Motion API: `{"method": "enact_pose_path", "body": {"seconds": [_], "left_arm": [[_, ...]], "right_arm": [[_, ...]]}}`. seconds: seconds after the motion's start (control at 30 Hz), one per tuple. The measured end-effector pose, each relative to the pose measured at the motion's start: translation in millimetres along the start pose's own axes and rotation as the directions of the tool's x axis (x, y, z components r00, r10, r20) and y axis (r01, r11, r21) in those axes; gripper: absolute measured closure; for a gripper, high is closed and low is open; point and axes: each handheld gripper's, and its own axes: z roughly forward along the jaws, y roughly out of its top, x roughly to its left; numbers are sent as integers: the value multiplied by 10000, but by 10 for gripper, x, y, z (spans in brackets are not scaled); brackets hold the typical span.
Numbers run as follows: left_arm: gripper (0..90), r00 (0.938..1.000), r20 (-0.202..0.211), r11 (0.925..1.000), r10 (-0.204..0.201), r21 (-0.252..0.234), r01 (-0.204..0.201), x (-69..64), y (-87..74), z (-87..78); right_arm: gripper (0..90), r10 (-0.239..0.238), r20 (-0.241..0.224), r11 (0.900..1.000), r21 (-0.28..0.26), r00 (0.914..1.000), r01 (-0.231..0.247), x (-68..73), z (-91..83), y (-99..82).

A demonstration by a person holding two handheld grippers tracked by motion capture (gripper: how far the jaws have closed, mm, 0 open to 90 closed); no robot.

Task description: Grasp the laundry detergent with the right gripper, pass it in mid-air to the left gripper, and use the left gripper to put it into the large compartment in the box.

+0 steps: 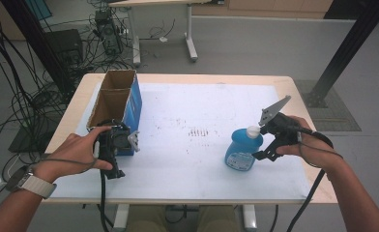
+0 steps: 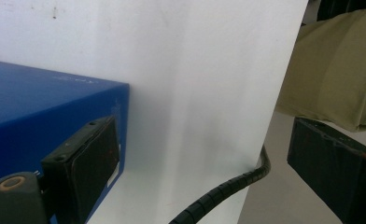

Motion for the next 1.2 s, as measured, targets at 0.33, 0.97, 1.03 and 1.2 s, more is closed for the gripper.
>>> {"method": "enact_pose_path", "body": {"seconds": [0.33,0.97,1.03,1.2], "left_arm": [[97,10000,4,10000,-18,-35,18,-1,7,7],[98,10000,-21,10000,-63,-70,63,-2,-9,12],[98,9999,-9,9999,-104,-67,104,-6,-11,18],[98,10000,-8,9999,-79,-89,79,-4,-3,25]], "right_arm": [[86,15,-70,10000,-72,10000,-15,-3,39,2],[93,-1,-104,9996,-298,9999,-3,-7,111,6],[94,9,-90,9993,-361,10000,-12,-7,110,1],[98,-2,-100,9990,-443,10000,-3,-4,121,-12]]}}
